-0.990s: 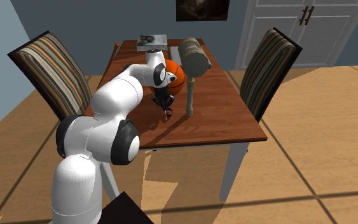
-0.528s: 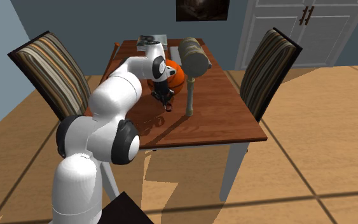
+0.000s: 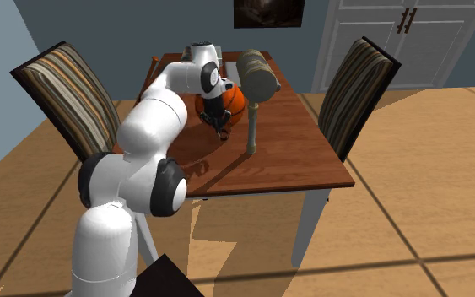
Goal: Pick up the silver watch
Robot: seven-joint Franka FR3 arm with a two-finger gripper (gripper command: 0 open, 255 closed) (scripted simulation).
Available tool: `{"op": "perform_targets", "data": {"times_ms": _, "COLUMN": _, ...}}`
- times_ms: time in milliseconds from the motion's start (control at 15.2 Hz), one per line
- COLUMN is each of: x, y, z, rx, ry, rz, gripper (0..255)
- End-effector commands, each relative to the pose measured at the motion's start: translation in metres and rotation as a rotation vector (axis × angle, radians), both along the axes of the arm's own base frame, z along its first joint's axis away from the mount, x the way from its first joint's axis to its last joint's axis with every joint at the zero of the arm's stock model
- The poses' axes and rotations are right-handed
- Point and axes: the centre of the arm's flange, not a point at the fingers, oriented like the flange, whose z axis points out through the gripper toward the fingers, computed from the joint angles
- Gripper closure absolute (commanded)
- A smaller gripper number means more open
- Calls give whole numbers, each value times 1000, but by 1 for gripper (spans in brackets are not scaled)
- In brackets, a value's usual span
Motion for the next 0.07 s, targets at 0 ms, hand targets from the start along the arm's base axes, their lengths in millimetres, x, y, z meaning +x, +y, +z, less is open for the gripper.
{"op": "perform_targets", "data": {"times_ms": 0, "x": 0, "y": 0, "z": 3, "rx": 0, "ry": 0, "rz": 0, "gripper": 255}}
